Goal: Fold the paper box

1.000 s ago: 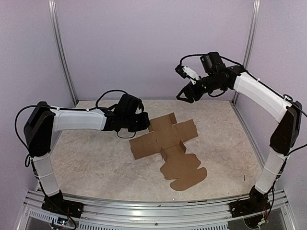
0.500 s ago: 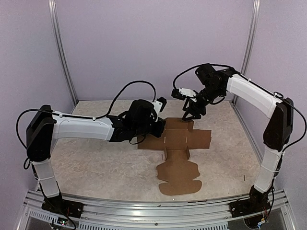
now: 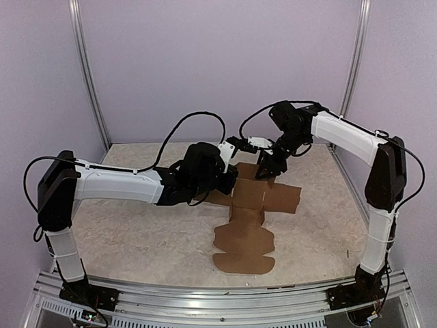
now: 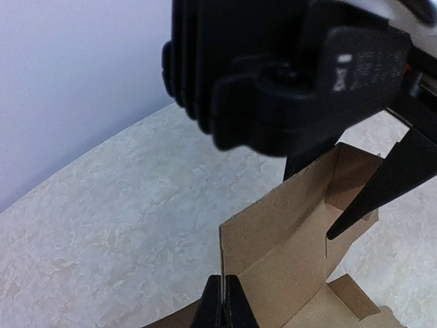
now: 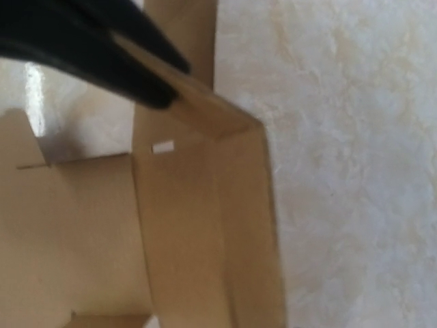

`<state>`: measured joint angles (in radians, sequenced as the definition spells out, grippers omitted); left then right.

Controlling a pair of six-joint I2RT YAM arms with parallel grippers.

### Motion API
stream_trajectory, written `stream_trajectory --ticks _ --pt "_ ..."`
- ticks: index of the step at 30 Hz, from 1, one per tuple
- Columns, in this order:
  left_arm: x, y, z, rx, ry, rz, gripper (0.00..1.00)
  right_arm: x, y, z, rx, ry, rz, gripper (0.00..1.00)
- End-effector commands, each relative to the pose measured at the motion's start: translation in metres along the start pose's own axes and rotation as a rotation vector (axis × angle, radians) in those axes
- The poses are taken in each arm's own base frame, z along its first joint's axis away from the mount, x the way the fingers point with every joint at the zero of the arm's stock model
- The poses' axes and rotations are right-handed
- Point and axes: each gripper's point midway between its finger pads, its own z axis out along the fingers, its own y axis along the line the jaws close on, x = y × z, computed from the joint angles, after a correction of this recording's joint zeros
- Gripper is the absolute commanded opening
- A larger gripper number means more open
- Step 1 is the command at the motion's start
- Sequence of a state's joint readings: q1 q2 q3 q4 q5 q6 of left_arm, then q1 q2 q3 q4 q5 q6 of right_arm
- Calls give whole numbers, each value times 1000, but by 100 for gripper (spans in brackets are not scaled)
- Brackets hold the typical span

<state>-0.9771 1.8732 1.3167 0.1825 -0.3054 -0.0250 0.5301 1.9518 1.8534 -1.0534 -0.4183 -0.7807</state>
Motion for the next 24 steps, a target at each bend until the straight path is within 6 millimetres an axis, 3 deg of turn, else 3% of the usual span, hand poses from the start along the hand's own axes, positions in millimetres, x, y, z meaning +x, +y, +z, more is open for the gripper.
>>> stream_trajectory --ticks 1,8,13,19,24 --pt "4 2 3 -33 -14 20 0 1 5 9 -40 13 30 35" --pt "11 1 10 -44 -10 -4 0 -4 -10 13 11 2 109 13" --pt "23 -7 17 -9 13 -89 0 -5 -20 17 54 -7 176 15" --pt "22 -14 22 25 13 -173 0 -7 -26 19 86 -29 200 1" --pt "20 -16 24 28 8 -174 0 1 -19 24 53 7 176 4"
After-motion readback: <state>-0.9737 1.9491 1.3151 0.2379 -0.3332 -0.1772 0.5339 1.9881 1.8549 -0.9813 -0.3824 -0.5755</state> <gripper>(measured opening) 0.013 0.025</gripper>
